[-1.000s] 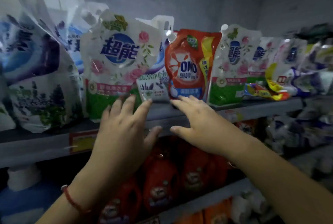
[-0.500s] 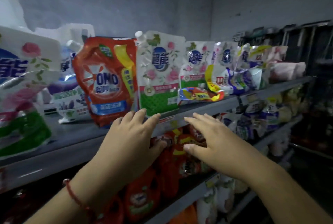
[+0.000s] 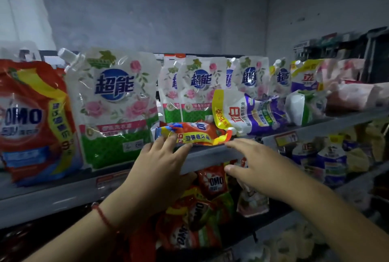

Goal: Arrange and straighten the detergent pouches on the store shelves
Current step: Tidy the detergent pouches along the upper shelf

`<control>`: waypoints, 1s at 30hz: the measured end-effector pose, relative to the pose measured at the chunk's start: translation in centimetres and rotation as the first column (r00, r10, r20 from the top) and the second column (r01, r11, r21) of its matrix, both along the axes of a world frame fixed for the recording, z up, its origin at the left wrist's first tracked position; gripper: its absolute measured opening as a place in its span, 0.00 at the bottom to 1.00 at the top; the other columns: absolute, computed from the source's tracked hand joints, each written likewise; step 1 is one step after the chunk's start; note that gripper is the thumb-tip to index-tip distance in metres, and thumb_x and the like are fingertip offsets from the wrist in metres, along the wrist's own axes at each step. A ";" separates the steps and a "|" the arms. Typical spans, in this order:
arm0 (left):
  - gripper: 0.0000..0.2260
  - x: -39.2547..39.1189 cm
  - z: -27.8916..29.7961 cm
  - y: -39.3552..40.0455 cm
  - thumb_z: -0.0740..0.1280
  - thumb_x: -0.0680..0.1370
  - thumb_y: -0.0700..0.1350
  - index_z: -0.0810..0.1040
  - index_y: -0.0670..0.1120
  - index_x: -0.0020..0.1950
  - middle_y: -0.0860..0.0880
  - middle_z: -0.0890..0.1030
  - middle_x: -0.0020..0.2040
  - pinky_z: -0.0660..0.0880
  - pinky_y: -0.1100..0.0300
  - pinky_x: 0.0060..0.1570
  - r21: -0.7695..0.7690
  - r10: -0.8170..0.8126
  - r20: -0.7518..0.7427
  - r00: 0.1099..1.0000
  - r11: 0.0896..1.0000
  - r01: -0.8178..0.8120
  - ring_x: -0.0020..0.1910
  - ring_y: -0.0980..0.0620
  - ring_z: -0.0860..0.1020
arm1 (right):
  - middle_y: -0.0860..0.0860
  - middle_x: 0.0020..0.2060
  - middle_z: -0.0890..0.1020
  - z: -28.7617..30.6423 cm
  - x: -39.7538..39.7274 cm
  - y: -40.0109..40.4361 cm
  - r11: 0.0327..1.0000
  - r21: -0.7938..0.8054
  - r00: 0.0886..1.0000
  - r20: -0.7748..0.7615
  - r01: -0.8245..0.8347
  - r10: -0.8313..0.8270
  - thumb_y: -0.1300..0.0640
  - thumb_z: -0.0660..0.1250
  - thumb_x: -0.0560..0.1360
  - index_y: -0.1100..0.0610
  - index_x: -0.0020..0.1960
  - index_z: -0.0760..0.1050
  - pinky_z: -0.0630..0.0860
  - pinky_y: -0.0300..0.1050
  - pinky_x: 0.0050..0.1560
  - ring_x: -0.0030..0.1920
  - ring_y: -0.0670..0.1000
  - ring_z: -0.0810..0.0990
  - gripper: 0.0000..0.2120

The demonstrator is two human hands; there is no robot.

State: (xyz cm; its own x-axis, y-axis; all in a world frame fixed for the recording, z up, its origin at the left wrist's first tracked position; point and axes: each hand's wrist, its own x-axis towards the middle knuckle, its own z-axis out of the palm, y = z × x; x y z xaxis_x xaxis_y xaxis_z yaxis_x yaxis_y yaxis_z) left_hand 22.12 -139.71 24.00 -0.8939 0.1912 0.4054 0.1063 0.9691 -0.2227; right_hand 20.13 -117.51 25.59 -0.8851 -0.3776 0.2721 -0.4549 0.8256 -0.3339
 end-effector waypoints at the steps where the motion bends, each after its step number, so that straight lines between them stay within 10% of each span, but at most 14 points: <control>1: 0.33 -0.4 -0.1 -0.1 0.55 0.80 0.67 0.47 0.57 0.81 0.47 0.50 0.82 0.57 0.46 0.75 -0.004 0.021 -0.001 1.000 1.000 -0.021 0.80 0.44 0.50 | 0.42 0.74 0.65 0.4 -1.2 -0.4 1.000 -0.027 1.000 -0.004 0.007 -0.007 0.40 0.63 0.78 0.42 0.75 0.62 0.68 0.46 0.66 0.70 0.46 0.67 0.27; 6: 0.31 -3.1 0.3 -0.4 0.56 0.80 0.65 0.51 0.56 0.79 0.47 0.51 0.81 0.59 0.44 0.73 -0.009 0.062 -0.012 0.998 0.998 -0.063 0.80 0.43 0.48 | 0.53 0.52 0.81 1.3 -8.7 -1.6 0.958 -0.039 0.957 -0.042 0.285 -0.287 0.36 0.58 0.78 0.54 0.60 0.75 0.77 0.49 0.46 0.49 0.55 0.79 0.24; 10: 0.31 -5.8 0.7 -1.2 0.56 0.81 0.64 0.50 0.56 0.80 0.46 0.49 0.81 0.54 0.44 0.75 0.011 0.070 -0.012 0.997 0.997 -0.070 0.80 0.43 0.46 | 0.55 0.50 0.79 0.6 -13.2 -2.3 0.933 -0.046 0.933 0.077 0.356 -0.352 0.35 0.59 0.77 0.56 0.61 0.75 0.76 0.48 0.46 0.48 0.57 0.78 0.27; 15: 0.31 -8.1 0.8 -2.3 0.54 0.80 0.66 0.52 0.56 0.80 0.46 0.59 0.78 0.58 0.48 0.72 0.026 0.079 -0.059 0.995 0.997 -0.077 0.75 0.44 0.59 | 0.52 0.31 0.73 0.0 -15.1 -3.9 0.939 -0.133 0.948 0.055 0.317 -0.312 0.48 0.67 0.76 0.59 0.37 0.73 0.67 0.43 0.31 0.33 0.54 0.74 0.16; 23: 0.34 -8.6 0.1 -3.5 0.51 0.78 0.70 0.53 0.57 0.80 0.49 0.70 0.68 0.65 0.51 0.64 0.071 0.048 -0.146 0.988 0.997 -0.038 0.65 0.47 0.67 | 0.53 0.36 0.82 1.7 -15.4 -7.1 0.910 -0.412 0.992 -0.086 0.044 -0.087 0.53 0.67 0.77 0.59 0.41 0.79 0.73 0.45 0.40 0.39 0.51 0.79 0.10; 30: 0.32 -9.4 -0.8 -4.4 0.52 0.76 0.67 0.74 0.50 0.71 0.46 0.79 0.52 0.73 0.51 0.46 0.125 0.012 -0.311 0.950 0.992 0.028 0.49 0.44 0.76 | 0.52 0.35 0.83 3.3 -16.4 -9.3 0.637 -0.749 0.983 -0.121 -0.183 0.140 0.57 0.65 0.79 0.57 0.41 0.76 0.79 0.52 0.44 0.37 0.48 0.81 0.09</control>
State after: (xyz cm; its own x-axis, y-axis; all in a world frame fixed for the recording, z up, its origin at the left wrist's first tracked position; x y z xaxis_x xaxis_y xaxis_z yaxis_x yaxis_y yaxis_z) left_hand 12.77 -144.11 23.20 -0.7183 0.1269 0.6840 0.0595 0.9908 -0.1213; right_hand 3.71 -126.77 28.87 -0.8081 -0.1579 0.5675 -0.5890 0.2095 -0.7805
